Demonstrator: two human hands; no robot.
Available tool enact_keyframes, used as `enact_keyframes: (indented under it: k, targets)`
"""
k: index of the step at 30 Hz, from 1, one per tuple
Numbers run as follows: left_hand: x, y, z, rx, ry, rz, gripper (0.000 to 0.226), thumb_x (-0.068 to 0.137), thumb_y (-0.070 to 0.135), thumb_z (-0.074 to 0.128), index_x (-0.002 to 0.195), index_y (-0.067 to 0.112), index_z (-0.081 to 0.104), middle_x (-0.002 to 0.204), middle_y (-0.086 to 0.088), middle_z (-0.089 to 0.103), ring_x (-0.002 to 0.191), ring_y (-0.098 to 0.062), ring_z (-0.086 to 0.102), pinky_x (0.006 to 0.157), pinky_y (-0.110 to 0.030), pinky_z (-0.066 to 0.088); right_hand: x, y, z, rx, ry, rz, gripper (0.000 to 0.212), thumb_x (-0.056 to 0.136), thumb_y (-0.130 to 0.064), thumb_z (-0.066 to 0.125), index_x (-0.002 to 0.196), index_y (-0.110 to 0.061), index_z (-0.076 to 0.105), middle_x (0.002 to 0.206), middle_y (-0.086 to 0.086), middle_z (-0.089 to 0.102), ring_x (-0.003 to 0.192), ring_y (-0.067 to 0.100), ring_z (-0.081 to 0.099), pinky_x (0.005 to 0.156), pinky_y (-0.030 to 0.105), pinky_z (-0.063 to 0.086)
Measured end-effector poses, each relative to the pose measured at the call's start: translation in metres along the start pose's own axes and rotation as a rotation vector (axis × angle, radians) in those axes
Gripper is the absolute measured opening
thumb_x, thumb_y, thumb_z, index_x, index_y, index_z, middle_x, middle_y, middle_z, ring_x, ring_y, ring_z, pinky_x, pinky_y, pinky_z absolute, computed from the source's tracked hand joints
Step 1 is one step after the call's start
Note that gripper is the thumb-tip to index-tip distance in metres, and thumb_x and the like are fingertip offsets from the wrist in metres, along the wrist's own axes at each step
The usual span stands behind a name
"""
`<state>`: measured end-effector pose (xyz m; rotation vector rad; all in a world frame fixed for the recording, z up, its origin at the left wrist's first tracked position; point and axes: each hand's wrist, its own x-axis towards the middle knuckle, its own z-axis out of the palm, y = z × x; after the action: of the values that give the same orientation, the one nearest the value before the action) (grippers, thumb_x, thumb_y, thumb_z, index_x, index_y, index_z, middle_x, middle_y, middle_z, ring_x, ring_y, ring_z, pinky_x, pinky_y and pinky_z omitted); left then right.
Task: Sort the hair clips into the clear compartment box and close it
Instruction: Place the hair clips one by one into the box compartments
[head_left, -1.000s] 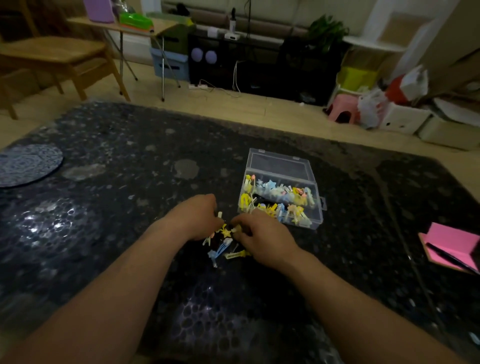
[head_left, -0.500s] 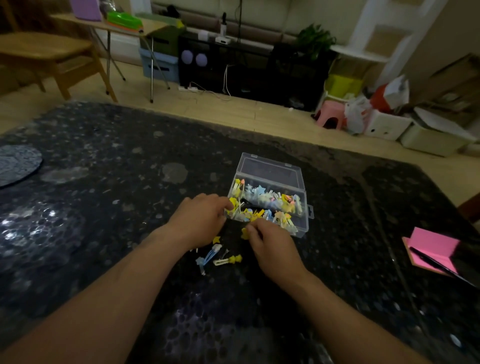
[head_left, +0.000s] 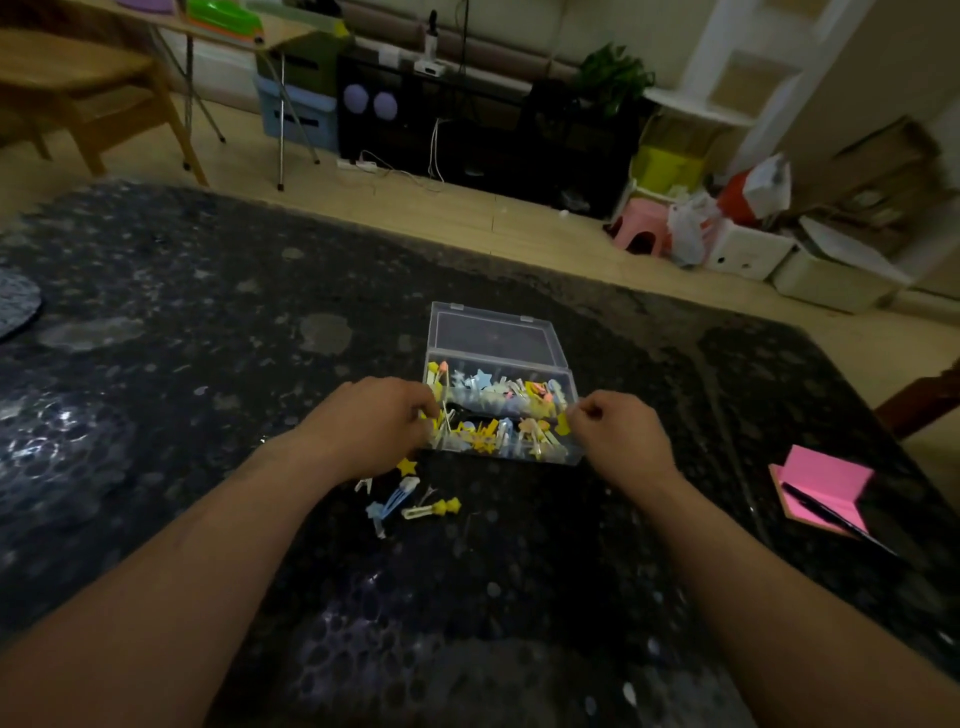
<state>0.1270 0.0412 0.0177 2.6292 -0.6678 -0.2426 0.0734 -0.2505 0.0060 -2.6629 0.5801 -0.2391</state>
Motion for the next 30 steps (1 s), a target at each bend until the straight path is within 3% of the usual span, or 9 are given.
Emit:
enact_keyframes:
  k: [3,7,12,14,17,21,24,27,30]
  targets:
    - [0.000,-0.002,-0.008,-0.126,0.087,-0.036,0.025,0.102,0.037,0.056,0.127,0.037,0.061,0.102,0.010,0.069,0.082,-0.008,0.065,0.079,-0.035,0.057,-0.002,-0.004,0.002,-0.096,-0.014,-0.005,0.025,0.098,-0.038,0.064,0.081,-0.022,0.074,0.079,-0.006,0.072,0.069,0.010,0.064,0.063,0.031,0.052]
    - [-0.001,-0.013,-0.021,-0.188,0.104,-0.116,0.029,0.102,0.036,0.058,0.130,0.032,0.063,0.104,0.006,0.069,0.089,-0.011,0.065,0.083,-0.036,0.056,-0.006,-0.013,0.007,-0.192,-0.013,-0.016,0.023,0.098,-0.040,0.067,0.082,-0.025,0.072,0.080,-0.007,0.070,0.065,0.005,0.059,0.056,0.026,0.046]
    - [-0.005,-0.027,-0.031,-0.155,-0.041,-0.209,0.029,0.102,0.035,0.060,0.131,0.030,0.063,0.120,0.000,0.069,0.103,-0.019,0.065,0.094,-0.038,0.054,-0.013,-0.021,0.008,-0.143,0.062,-0.022,0.013,0.099,-0.035,0.064,0.101,-0.026,0.073,0.104,-0.001,0.072,0.081,0.018,0.060,0.067,0.032,0.042]
    - [-0.007,-0.027,-0.032,-0.129,-0.067,-0.217,0.029,0.102,0.035,0.060,0.130,0.030,0.063,0.128,0.000,0.066,0.111,-0.021,0.063,0.100,-0.040,0.052,-0.021,-0.025,0.011,-0.074,0.107,-0.092,0.012,0.098,-0.032,0.064,0.098,-0.024,0.072,0.102,0.001,0.072,0.088,0.022,0.065,0.069,0.033,0.043]
    - [-0.009,-0.023,-0.031,-0.082,-0.102,-0.218,0.028,0.102,0.033,0.060,0.128,0.027,0.065,0.135,0.000,0.063,0.121,-0.023,0.060,0.104,-0.037,0.048,-0.042,-0.044,0.015,0.063,0.089,-0.262,0.006,0.098,-0.029,0.068,0.093,-0.026,0.071,0.086,-0.007,0.067,0.078,0.014,0.062,0.065,0.030,0.040]
    - [-0.012,-0.015,-0.028,-0.047,-0.180,-0.248,0.023,0.101,0.032,0.059,0.118,0.021,0.071,0.125,0.000,0.068,0.113,-0.023,0.063,0.094,-0.033,0.050,-0.073,-0.076,0.032,0.143,-0.096,-0.471,0.006,0.100,-0.031,0.068,0.097,-0.027,0.072,0.081,-0.012,0.067,0.071,-0.001,0.060,0.061,0.024,0.045]
    - [-0.013,-0.009,-0.024,-0.036,-0.195,-0.261,0.021,0.100,0.031,0.061,0.107,0.015,0.072,0.110,-0.004,0.071,0.101,-0.024,0.066,0.087,-0.036,0.054,-0.086,-0.094,0.050,0.074,-0.188,-0.487,0.014,0.101,-0.037,0.065,0.102,-0.027,0.074,0.093,-0.008,0.075,0.083,0.011,0.068,0.068,0.033,0.053]
    - [-0.013,-0.006,-0.019,0.012,-0.220,-0.256,0.019,0.096,0.031,0.064,0.100,0.015,0.073,0.100,-0.004,0.074,0.093,-0.023,0.070,0.080,-0.035,0.056,-0.088,-0.108,0.061,-0.036,-0.179,-0.471,0.020,0.101,-0.041,0.062,0.104,-0.025,0.073,0.101,-0.002,0.076,0.094,0.022,0.068,0.068,0.034,0.044]
    - [-0.013,-0.005,-0.019,0.029,-0.237,-0.251,0.017,0.094,0.030,0.067,0.099,0.014,0.072,0.101,-0.005,0.074,0.094,-0.024,0.070,0.083,-0.037,0.058,-0.088,-0.116,0.065,-0.116,-0.183,-0.446,0.022,0.101,-0.040,0.060,0.096,-0.020,0.069,0.095,0.002,0.072,0.092,0.028,0.068,0.064,0.035,0.039]
